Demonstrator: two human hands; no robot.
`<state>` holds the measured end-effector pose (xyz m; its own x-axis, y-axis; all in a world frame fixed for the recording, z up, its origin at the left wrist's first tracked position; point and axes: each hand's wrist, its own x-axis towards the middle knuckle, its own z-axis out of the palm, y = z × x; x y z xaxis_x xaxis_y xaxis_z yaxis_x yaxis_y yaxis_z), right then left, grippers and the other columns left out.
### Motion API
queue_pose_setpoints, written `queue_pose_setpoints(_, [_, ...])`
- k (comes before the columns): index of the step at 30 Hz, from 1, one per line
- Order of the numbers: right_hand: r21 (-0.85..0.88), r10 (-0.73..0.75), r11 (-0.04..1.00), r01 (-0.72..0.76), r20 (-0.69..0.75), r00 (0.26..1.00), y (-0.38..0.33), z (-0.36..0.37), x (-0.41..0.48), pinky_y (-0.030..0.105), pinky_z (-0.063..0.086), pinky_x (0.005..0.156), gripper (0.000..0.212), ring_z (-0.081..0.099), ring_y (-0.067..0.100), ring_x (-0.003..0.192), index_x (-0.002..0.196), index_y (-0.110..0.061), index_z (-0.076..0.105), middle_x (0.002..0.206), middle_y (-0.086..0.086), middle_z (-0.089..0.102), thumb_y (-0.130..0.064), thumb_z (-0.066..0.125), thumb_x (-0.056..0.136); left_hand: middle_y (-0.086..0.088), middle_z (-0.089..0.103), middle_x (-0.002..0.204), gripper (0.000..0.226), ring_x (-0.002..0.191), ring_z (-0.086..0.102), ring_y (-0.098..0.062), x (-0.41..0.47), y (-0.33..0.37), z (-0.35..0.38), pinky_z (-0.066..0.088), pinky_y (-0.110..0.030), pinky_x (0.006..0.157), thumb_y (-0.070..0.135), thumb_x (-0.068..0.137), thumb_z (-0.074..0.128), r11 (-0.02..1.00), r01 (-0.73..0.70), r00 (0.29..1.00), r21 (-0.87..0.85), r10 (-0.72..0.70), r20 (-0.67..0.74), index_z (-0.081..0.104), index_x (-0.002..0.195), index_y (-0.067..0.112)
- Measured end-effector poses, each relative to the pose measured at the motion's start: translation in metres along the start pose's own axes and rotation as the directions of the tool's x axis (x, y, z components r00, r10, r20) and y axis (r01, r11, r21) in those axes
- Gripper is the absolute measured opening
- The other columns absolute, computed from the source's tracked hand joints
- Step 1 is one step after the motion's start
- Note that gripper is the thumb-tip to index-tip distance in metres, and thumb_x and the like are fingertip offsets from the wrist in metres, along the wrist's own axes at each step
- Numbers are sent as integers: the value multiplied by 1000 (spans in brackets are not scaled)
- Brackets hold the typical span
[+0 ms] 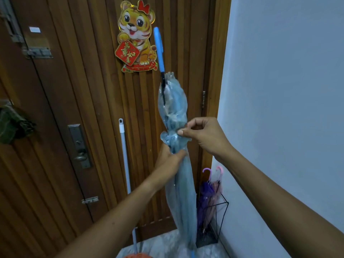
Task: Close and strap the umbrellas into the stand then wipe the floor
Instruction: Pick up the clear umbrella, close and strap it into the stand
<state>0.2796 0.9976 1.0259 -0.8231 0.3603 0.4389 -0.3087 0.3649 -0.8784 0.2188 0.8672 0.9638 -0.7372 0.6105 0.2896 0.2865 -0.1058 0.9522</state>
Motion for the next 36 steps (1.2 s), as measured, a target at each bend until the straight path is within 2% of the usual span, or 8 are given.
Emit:
queue_pose_setpoints(4, [-12,21,1000,-21,59,998,-5,-7,-2,17,57,79,16,74,5,87,93,-5,79,88,-1,79,-15,82,82,-5,61,84,49,76,60,-17,0,9,-3,50,-31,64,11,60,54,976,90,991,-198,-107,-75,56,109,5])
queue_pose_setpoints(8, [36,56,998,-58,51,997,-3,-8,-7,16,55,87,12,73,3,98,97,-15,80,95,-6,80,-17,79,85,-6,46,69,30,61,46,-19,0,11,-9,40,-32,58,10,52,47,963,95,989,-253,-121,-88,46,82,9])
queue_pose_setpoints(12, [131,107,985,-110,27,994,-1,-8,-5,24,51,95,11,72,6,101,91,-16,81,95,-2,80,-18,81,81,-9,42,58,12,50,42,-22,3,7,-8,37,-34,56,15,56,45,924,92,993,-371,-113,-37,45,68,10])
queue_pose_setpoints(16, [154,157,974,-169,85,984,-3,-11,-5,22,48,97,15,72,3,100,94,-13,80,96,-1,80,-19,80,80,-9,52,54,32,45,51,-19,2,12,-11,42,-30,48,34,75,52,872,74,995,-484,-29,101,57,74,2])
queue_pose_setpoints(23, [202,175,960,-192,98,980,1,-9,-5,33,44,110,23,72,11,105,85,-17,82,96,3,80,-30,84,67,4,71,76,58,60,65,-8,5,19,-7,56,-21,61,37,109,17,922,-92,986,-376,137,94,48,138,-3])
queue_pose_setpoints(27, [202,172,961,-191,106,979,1,-9,-5,32,45,106,18,72,9,103,79,-19,82,95,3,80,-30,84,64,-8,69,101,52,76,69,-10,5,22,-6,57,-22,72,33,110,18,917,-55,992,-394,96,85,49,140,3])
queue_pose_setpoints(32, [188,171,964,-189,112,979,0,-11,-4,29,48,101,18,72,8,100,78,-19,81,93,1,80,-30,84,64,-14,65,130,51,121,63,-21,7,22,-4,52,-25,97,34,110,19,917,-51,995,-395,80,59,52,139,6])
queue_pose_setpoints(36, [184,171,964,-190,115,979,2,-12,-3,24,52,87,22,73,8,91,79,-15,78,90,1,79,-29,84,62,-16,63,134,52,126,60,-21,9,20,-2,50,-26,100,35,109,22,933,-62,996,-355,83,43,52,139,5])
